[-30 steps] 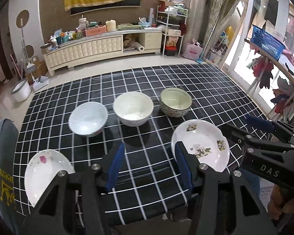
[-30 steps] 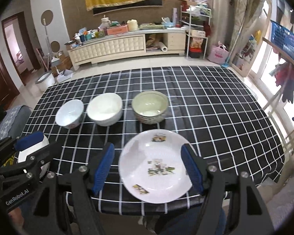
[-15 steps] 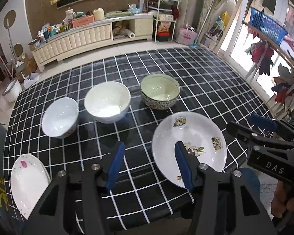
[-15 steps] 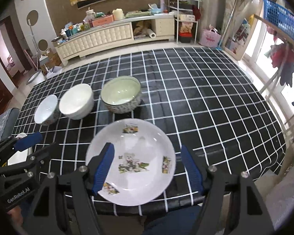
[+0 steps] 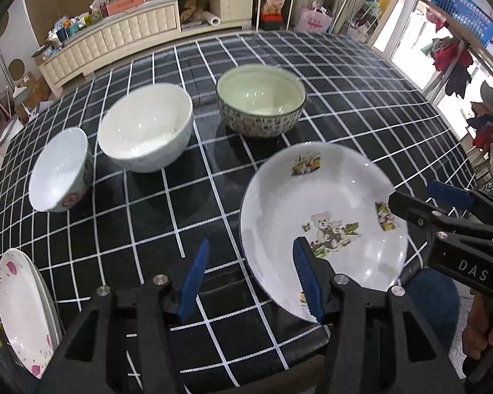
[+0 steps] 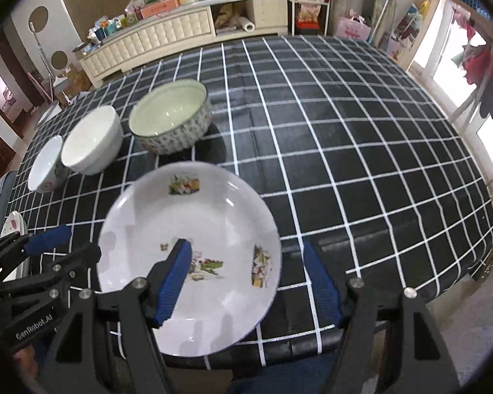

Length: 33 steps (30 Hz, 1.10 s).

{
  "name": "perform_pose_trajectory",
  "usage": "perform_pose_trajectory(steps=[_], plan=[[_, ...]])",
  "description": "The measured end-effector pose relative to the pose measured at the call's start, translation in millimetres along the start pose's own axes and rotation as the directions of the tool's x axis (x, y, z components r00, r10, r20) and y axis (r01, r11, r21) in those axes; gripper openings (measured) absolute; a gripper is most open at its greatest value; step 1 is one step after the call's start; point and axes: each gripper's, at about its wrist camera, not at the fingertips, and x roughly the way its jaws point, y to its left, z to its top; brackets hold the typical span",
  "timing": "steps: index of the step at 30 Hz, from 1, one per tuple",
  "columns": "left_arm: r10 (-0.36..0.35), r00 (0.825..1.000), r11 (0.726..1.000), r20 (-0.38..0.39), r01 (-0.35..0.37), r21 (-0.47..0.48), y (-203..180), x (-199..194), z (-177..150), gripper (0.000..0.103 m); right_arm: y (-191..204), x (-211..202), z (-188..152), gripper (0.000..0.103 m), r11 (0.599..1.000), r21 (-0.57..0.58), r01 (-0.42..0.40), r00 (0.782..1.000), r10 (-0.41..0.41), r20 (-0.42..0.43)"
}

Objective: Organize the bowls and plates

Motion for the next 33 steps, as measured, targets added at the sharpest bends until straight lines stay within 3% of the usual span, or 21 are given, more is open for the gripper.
perform_pose_trajectory(steps=[16, 18, 24, 28, 31, 33], plan=[[-0.038, 0.995, 0.999, -0.095, 0.034, -0.039, 5.6, 51.6, -2.6, 0.050, -10.2, 35.9, -0.6, 0.073, 1.000, 0.002, 0.021, 0.998, -0.021, -0.067], [-0.041, 0.994, 0.999, -0.099, 0.037, -0.039, 5.1, 54.1, -2.3, 0.046, -10.1, 36.3, -0.6, 0.063, 1.000, -0.005, 0.019, 0.998, -0.020, -0.067], [-0.062, 0.991, 0.998, -0.121, 0.058, -0.040, 2.6, 60.6, -2.9, 0.031, -11.2, 43.0, -2.3, 0.046, 1.000, -0.021, 0.014, 0.996, -0.016, -0.088], [-0.064, 0.991, 0.998, -0.114, 0.061, -0.026, -3.0, 61.8, -1.0, 0.025, -14.7, 44.1, -2.6, 0.040, 1.000, -0.009, -0.030, 0.996, 0.029, -0.090], [-0.060, 0.992, 0.998, -0.112, 0.056, -0.034, -5.1, 62.1, -0.6, 0.025, -15.4, 43.8, -3.3, 0.031, 0.998, -0.006, -0.060, 0.994, 0.060, -0.089], [-0.061, 0.992, 0.998, -0.109, 0.057, -0.040, -4.8, 61.8, -0.9, 0.025, -13.4, 43.2, -3.0, 0.031, 0.998, -0.015, -0.057, 0.995, 0.055, -0.086]])
